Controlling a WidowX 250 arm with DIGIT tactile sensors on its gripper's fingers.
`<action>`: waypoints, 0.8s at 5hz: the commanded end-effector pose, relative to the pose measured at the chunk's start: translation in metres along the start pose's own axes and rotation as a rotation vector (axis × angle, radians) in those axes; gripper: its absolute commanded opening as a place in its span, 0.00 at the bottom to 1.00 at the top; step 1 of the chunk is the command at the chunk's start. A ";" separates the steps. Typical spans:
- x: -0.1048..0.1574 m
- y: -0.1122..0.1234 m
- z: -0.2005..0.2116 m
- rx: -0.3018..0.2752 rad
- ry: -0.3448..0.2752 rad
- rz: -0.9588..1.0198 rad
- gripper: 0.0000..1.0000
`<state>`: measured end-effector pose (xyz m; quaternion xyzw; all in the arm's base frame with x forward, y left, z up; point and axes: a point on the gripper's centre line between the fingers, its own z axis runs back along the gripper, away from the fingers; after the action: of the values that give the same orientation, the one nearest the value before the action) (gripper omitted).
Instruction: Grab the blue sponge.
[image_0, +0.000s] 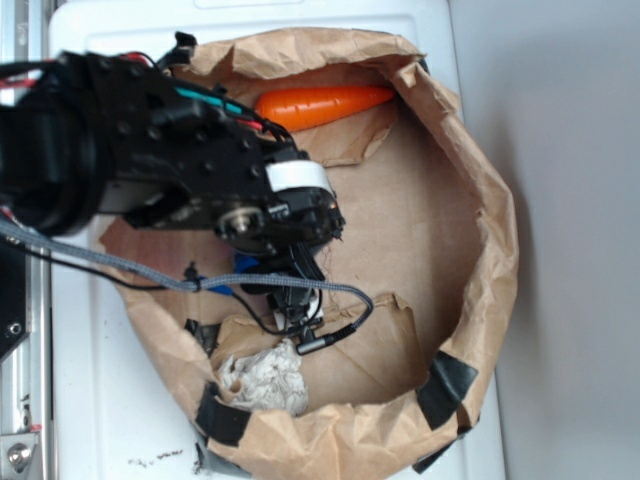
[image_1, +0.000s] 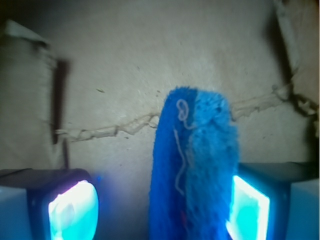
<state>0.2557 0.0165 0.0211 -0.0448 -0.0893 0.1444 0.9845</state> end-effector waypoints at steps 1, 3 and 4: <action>0.013 -0.010 0.002 0.008 -0.055 0.007 0.00; 0.025 -0.011 0.026 -0.038 -0.091 -0.116 0.00; 0.033 0.005 0.070 -0.121 -0.021 -0.188 0.00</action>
<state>0.2661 0.0333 0.0750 -0.0993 -0.0832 0.0442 0.9906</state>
